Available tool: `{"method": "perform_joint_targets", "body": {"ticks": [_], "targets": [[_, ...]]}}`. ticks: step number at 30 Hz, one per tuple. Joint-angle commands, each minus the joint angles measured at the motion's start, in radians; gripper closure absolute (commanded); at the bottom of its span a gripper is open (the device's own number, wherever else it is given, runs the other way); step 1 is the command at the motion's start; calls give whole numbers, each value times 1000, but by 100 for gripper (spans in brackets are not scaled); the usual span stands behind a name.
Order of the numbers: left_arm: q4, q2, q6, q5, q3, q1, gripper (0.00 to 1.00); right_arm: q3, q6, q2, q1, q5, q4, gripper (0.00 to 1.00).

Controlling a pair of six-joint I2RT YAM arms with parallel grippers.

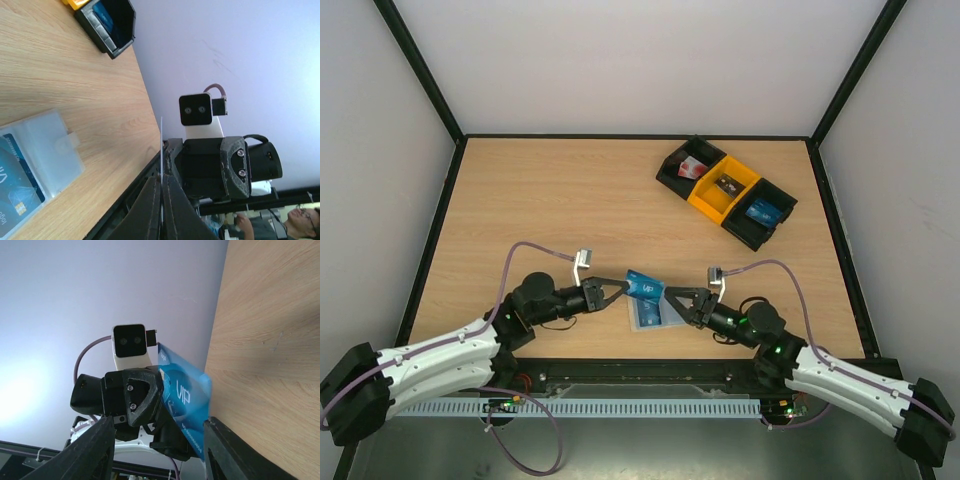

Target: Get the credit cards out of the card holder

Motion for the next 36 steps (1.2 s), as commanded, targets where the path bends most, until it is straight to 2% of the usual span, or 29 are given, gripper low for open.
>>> {"method": "perform_joint_targets", "body": {"ticks": [1,12,21,23,27,30,31,32,33,35,36], "targets": [[134,-17,-58,-62,-40,7,97,-20,19,55,5,-4,86,52],[235,-3,-98,-68,-63,11,97,2,10,165,5,-12,161,52],[309,55,-119,-51,-71,11,97,22,2,209,5,-16,216,63],[332,74,-126,-46,-73,10,97,30,-1,225,5,-21,223,69],[371,102,-138,-44,-82,11,97,31,-6,238,5,-26,235,95],[364,108,-136,-48,-83,11,97,31,-13,229,5,-17,219,98],[358,106,-133,-49,-83,11,94,33,-20,224,5,-12,192,98],[347,101,-130,-51,-82,12,87,36,-29,217,5,-4,177,98],[329,91,-127,-55,-82,11,76,39,-37,209,5,9,143,98],[265,61,-110,-72,-73,15,45,44,-46,194,4,27,103,98],[216,40,-96,-86,-67,16,34,56,-60,190,4,37,64,98]]}}
